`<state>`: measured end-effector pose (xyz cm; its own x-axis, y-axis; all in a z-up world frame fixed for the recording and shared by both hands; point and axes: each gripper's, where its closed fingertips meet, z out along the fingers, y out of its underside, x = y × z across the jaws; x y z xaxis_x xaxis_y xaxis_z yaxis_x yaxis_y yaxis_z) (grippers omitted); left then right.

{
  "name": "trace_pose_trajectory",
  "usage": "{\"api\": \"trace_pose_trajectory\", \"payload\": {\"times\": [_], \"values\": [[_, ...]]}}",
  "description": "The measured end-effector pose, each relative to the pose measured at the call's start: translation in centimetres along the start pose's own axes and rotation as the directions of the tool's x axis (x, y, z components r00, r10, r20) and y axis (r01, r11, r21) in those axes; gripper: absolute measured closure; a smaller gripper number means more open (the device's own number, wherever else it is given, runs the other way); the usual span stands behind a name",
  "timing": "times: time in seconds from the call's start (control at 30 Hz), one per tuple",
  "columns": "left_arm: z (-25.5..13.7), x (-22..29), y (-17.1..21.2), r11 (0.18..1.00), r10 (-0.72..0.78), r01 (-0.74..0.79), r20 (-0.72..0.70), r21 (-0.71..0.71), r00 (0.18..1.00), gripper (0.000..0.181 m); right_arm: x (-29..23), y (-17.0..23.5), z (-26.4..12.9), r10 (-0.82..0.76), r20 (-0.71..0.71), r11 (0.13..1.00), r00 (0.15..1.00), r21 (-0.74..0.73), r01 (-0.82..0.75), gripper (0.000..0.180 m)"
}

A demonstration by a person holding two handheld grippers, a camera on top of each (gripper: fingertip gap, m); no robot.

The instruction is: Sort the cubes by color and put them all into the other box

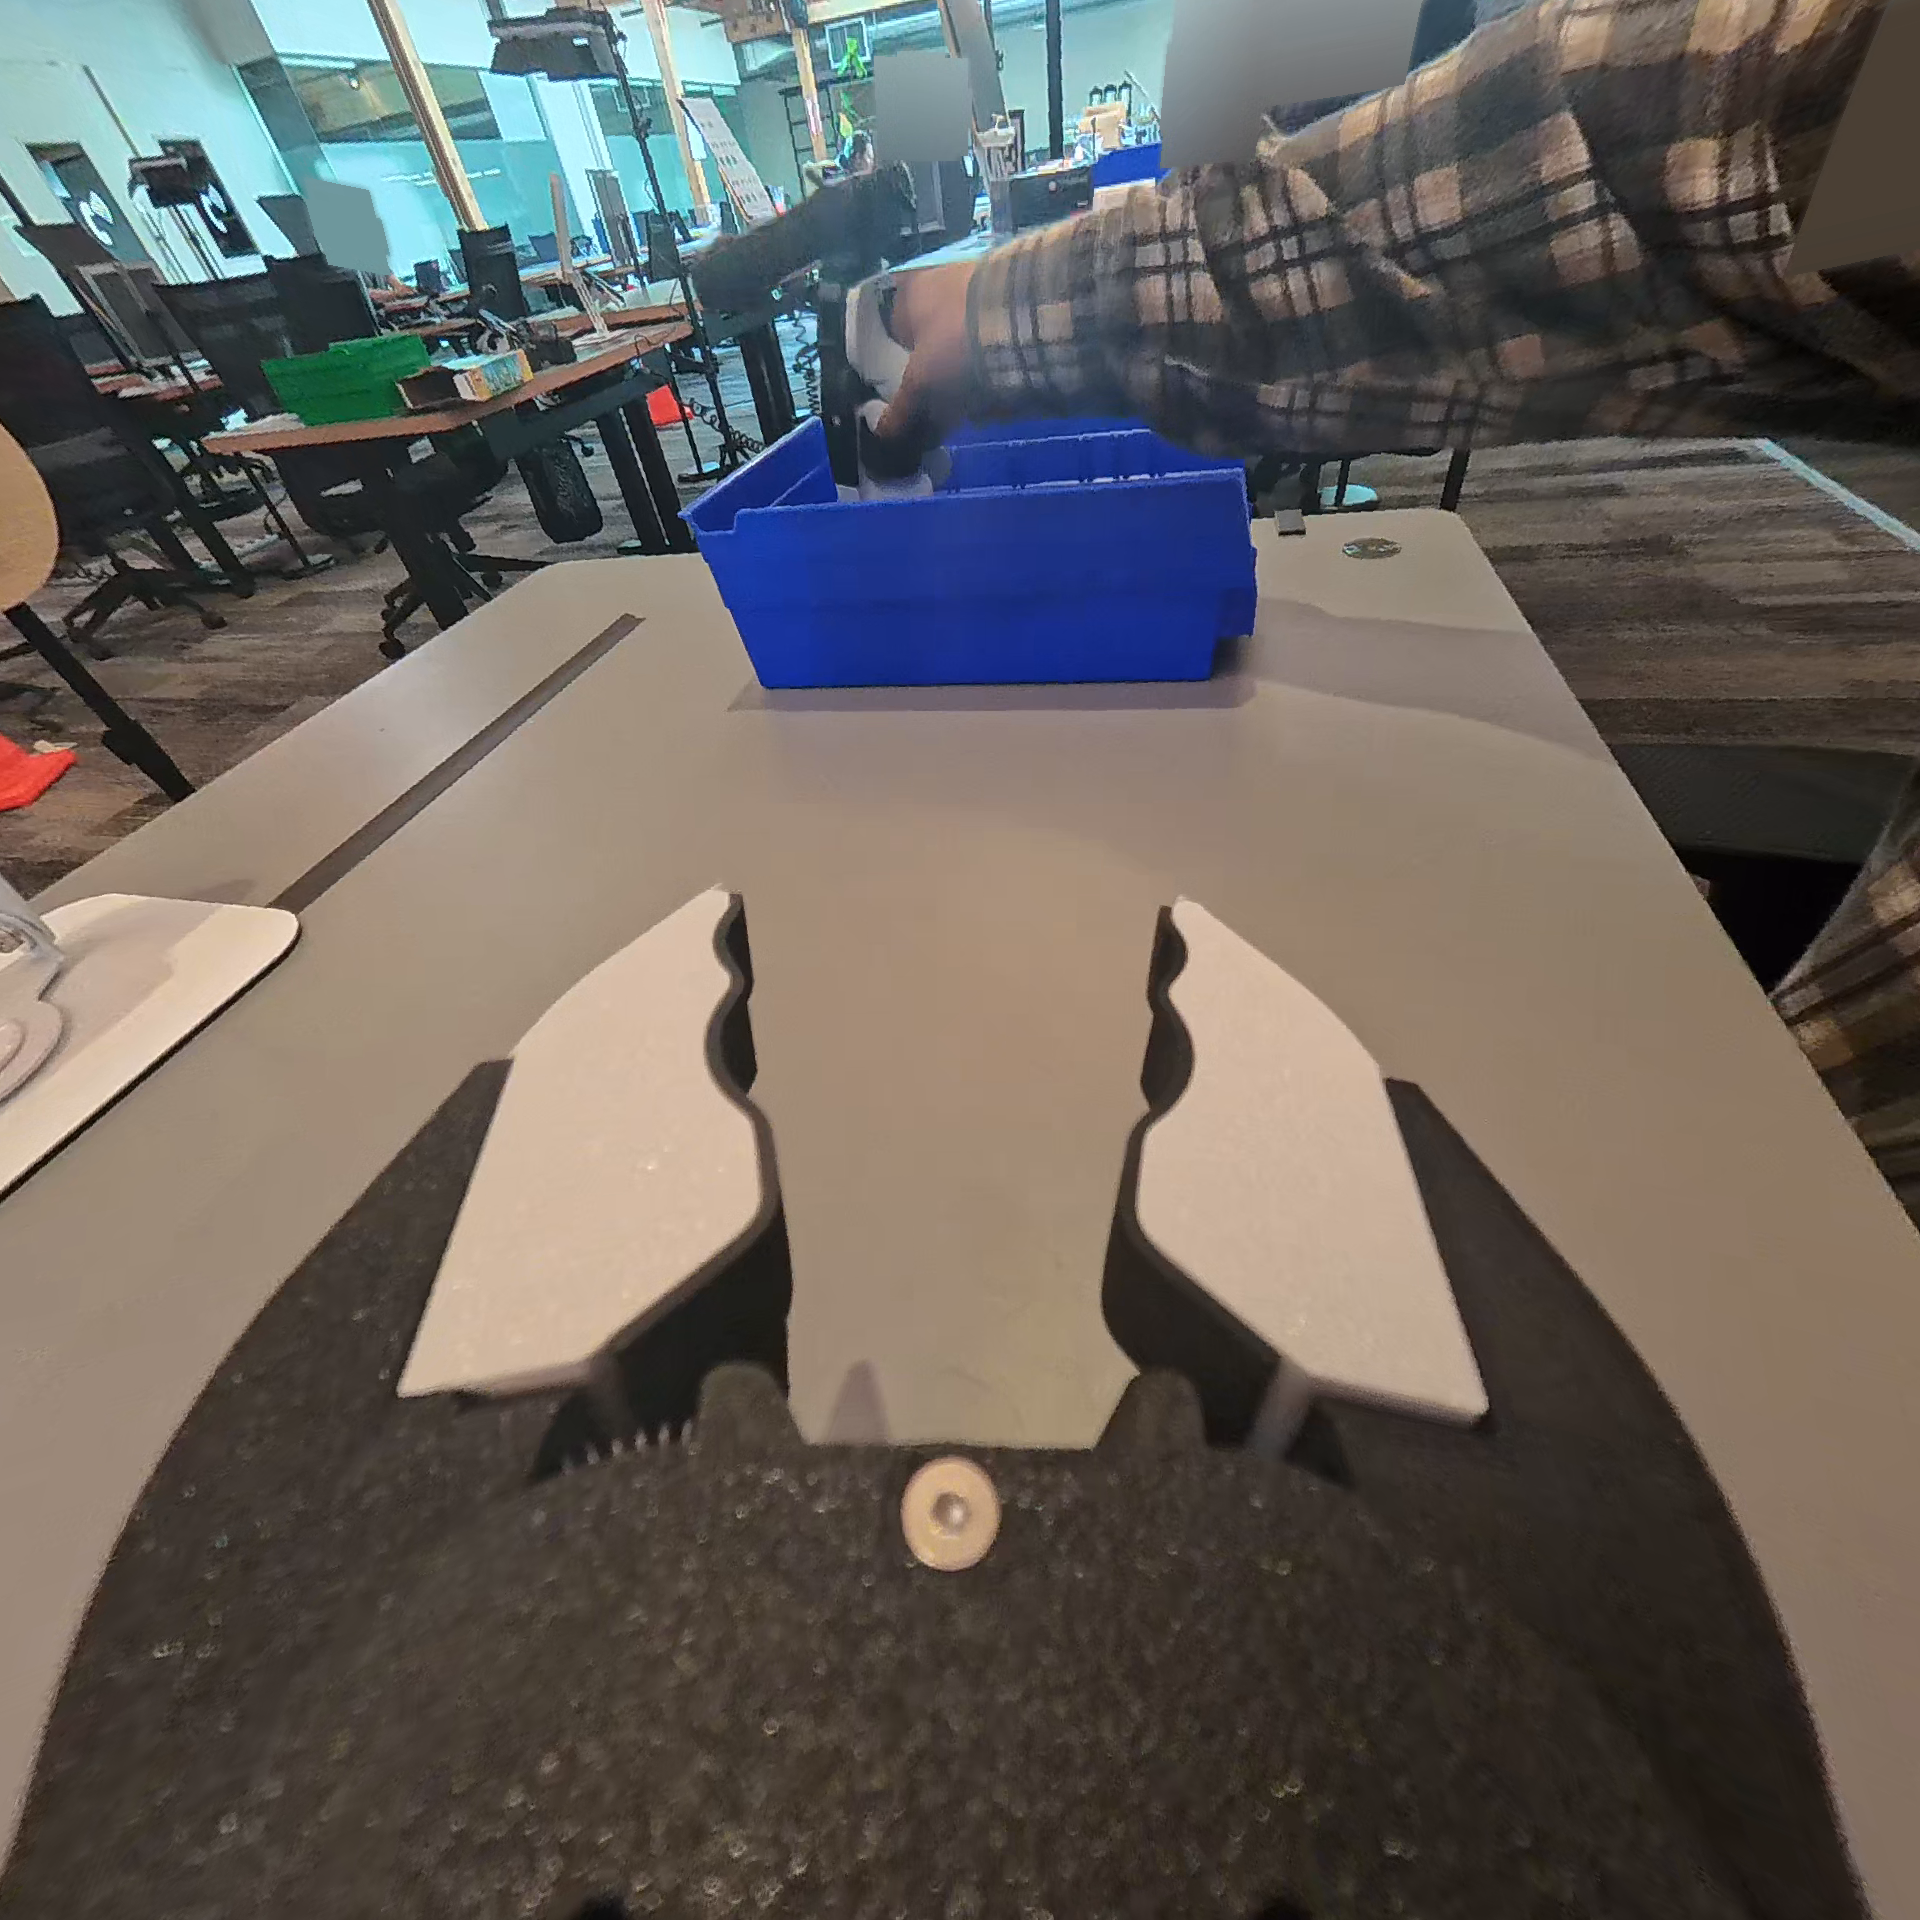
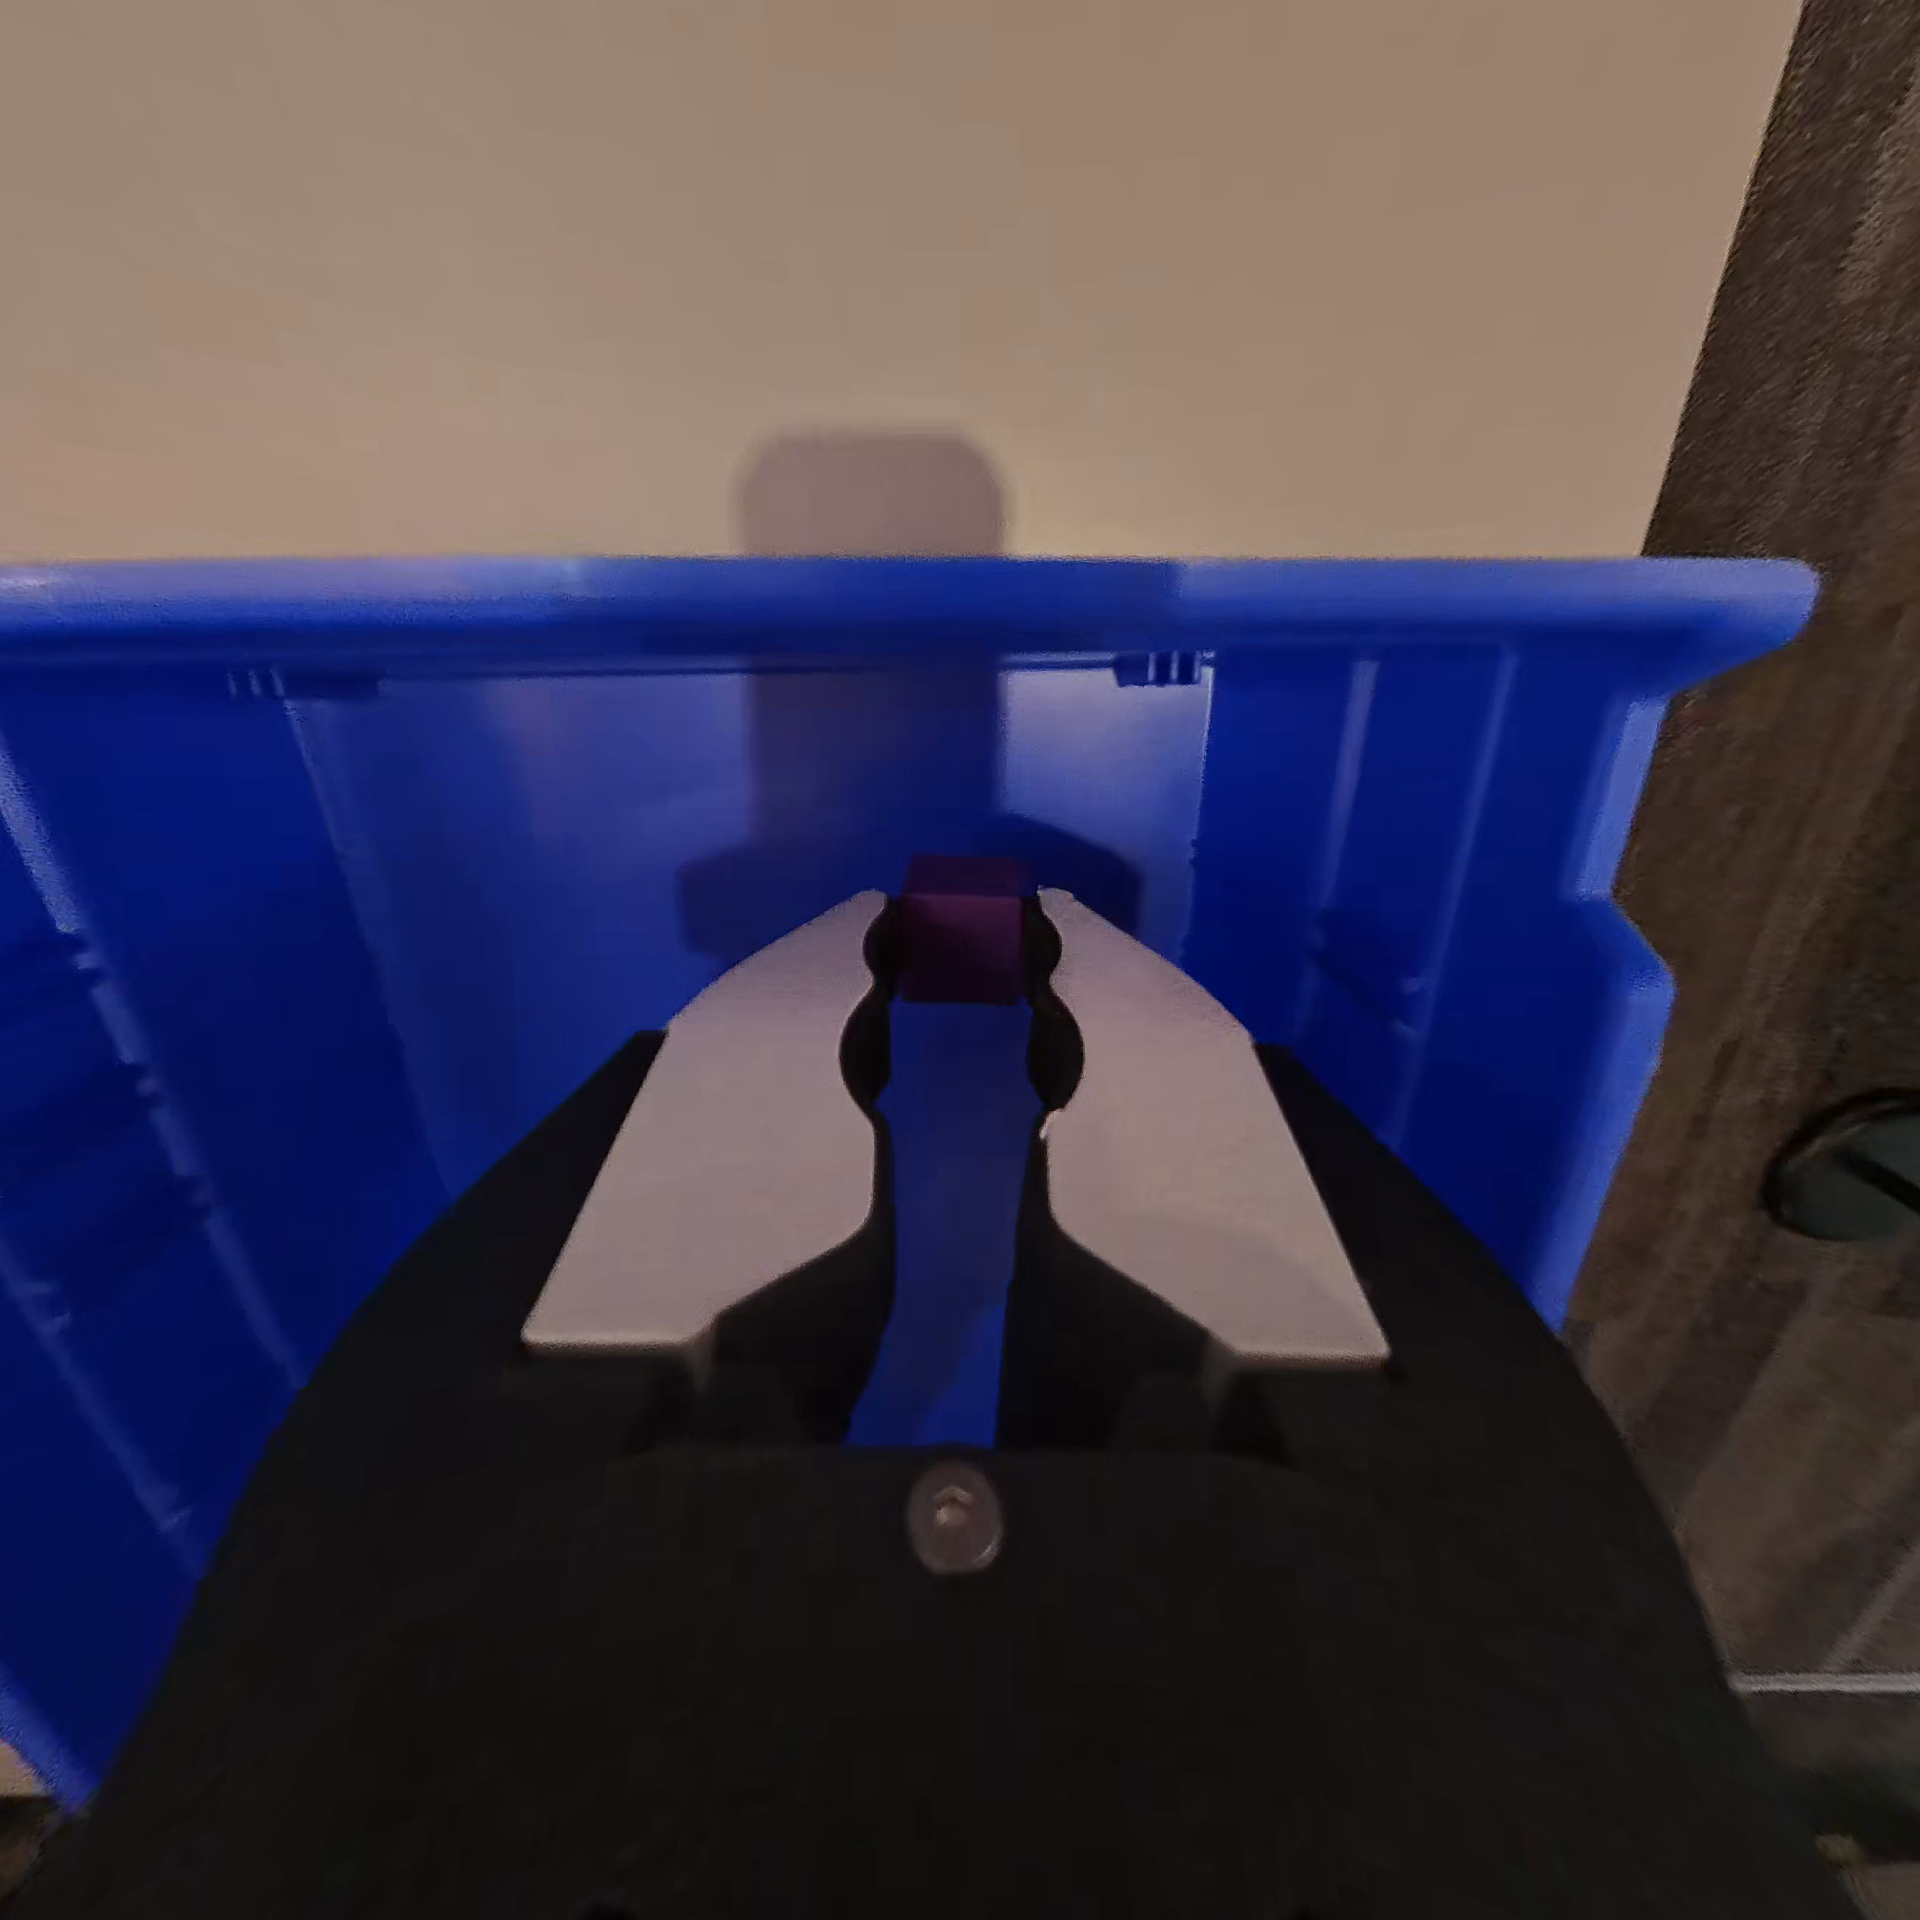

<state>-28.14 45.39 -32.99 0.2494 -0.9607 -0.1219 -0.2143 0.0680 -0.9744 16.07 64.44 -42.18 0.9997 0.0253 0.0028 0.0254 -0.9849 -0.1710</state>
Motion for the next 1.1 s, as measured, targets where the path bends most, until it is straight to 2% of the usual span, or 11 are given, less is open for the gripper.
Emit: {"api": "trace_pose_trajectory", "payload": {"times": [0.5,0.53,0.6,0.77,0.9,1.0,1.1], "values": [[0.3,0.4,0.3,1.0,0.015,-0.015,-0.013,-0.023,1.0,0.111,0.9,0.2,2.7,0.059,-0.028,0.998,0.998,0.0,-0.059,0.157],[0.3,0.4,0.3,1.0,0.013,-0.013,-0.013,-0.021,1.0,0.112,0.9,0.2,2.6,0.064,-0.021,0.998,0.998,0.004,-0.064,0.153],[0.2,0.3,0.2,1.0,0.008,-0.008,-0.013,-0.017,1.0,0.111,1.1,0.2,1.9,0.07,-0.036,0.998,0.997,0.006,-0.07,0.133],[0.0,0.2,0.0,1.0,0.001,-0.001,-0.008,-0.005,1.0,0.111,-0.2,-0.6,-4.1,0.05,-0.018,0.995,0.999,0.088,-0.048,0.128],[0.0,0.2,-0.1,1.0,0.005,-0.005,-0.001,-0.007,1.0,0.111,-3.1,-1.7,-13.1,-0.037,-0.027,0.966,0.999,0.255,0.042,0.125],[0.0,0.2,-0.1,1.0,0.01,-0.01,0.006,-0.011,1.0,0.11,-7.7,-1.6,-19.8,-0.147,-0.005,0.896,0.989,0.422,0.136,0.123],[0.0,0.1,-0.3,1.0,0.013,-0.012,0.014,-0.008,1.0,0.11,-14.1,0.1,-23.6,-0.285,0.047,0.778,0.957,0.595,0.203,0.118]]}}
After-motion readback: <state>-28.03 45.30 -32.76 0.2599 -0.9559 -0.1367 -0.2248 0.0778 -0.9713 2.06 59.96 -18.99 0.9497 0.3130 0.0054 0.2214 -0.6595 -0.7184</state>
